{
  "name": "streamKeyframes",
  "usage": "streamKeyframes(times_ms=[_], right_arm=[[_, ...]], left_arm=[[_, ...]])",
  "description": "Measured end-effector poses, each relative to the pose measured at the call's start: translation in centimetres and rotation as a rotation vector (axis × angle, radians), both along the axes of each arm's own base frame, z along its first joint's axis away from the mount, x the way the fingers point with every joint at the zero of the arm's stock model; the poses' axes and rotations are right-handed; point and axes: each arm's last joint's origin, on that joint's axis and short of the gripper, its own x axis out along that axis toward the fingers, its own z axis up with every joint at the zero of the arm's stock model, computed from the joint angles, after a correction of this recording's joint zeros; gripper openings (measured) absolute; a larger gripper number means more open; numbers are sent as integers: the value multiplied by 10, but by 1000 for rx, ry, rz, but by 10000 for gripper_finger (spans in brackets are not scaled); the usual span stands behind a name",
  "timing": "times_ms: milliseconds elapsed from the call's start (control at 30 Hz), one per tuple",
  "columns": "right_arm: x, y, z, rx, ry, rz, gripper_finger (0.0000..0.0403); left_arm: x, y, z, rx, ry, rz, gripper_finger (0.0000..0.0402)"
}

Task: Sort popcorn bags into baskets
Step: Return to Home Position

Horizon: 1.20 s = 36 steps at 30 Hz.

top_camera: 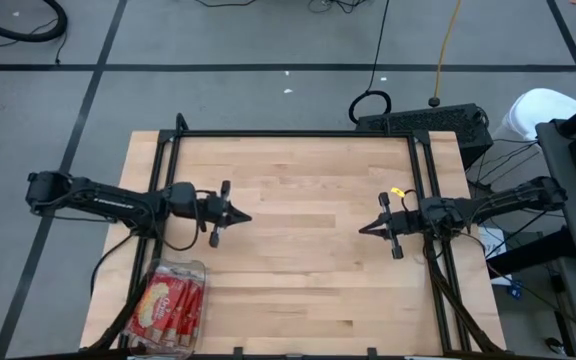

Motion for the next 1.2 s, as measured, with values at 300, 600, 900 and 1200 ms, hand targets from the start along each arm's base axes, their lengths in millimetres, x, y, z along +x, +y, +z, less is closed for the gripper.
streamKeyframes(times_ms=[300, 600, 900, 1200], right_arm=[[0, 0, -1, 2, 6, 17, 0], [-1, 0, 1, 25, -130, 14, 0], [-2, -1, 0, 15, -120, -13, 0], [-9, -3, 3, -36, -152, -26, 0]], left_arm=[[-36, -5, -15, -66, -69, 150, 3], [-53, -11, -28, -27, -97, 243, 2], [-56, -12, -27, -14, -93, 227, 1], [-63, -12, -23, 0, -117, 227, 1]])
